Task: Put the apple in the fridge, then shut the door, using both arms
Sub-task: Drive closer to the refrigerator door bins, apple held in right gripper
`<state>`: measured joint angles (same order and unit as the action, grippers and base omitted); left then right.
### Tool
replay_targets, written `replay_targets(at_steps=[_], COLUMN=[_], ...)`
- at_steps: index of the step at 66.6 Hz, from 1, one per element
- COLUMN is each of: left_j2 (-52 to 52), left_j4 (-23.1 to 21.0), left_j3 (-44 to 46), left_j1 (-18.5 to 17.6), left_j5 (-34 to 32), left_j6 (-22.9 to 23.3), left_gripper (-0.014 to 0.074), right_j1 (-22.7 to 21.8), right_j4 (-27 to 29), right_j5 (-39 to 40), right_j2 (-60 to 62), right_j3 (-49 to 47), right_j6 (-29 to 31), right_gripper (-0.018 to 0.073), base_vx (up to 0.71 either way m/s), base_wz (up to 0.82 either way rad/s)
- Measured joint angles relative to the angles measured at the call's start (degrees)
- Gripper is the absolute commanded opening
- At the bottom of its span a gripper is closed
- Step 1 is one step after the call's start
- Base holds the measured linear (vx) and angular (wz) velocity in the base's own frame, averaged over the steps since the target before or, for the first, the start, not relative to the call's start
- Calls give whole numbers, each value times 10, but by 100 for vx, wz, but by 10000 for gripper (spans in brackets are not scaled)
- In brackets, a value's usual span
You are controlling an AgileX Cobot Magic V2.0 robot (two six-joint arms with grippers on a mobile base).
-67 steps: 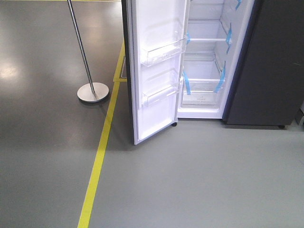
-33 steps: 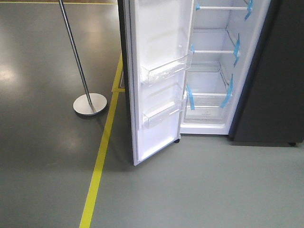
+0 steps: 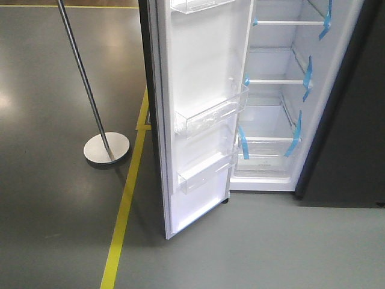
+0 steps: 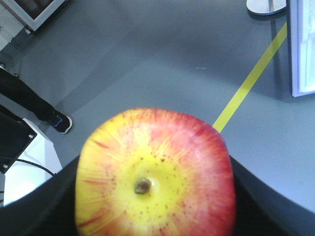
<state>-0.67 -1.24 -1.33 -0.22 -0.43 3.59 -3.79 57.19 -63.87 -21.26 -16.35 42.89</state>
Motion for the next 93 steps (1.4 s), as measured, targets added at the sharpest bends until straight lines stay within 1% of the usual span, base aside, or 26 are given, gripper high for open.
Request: replay_targets(at_steps=[51,93], left_j2=[0,0], left_j4=[0,0], left_j3=[0,0], left_j1=[0,0], left_j5=[0,0], left_j6=[0,0], left_gripper=[-6,-6], right_j1=[0,0], right_j4=[0,0], right_j5=[-2,-2], right_j2=[0,0], right_j3=[0,0], right_j6=[0,0], right_gripper=[272,272], base_vx=[25,13], base_wz=[-2,-4])
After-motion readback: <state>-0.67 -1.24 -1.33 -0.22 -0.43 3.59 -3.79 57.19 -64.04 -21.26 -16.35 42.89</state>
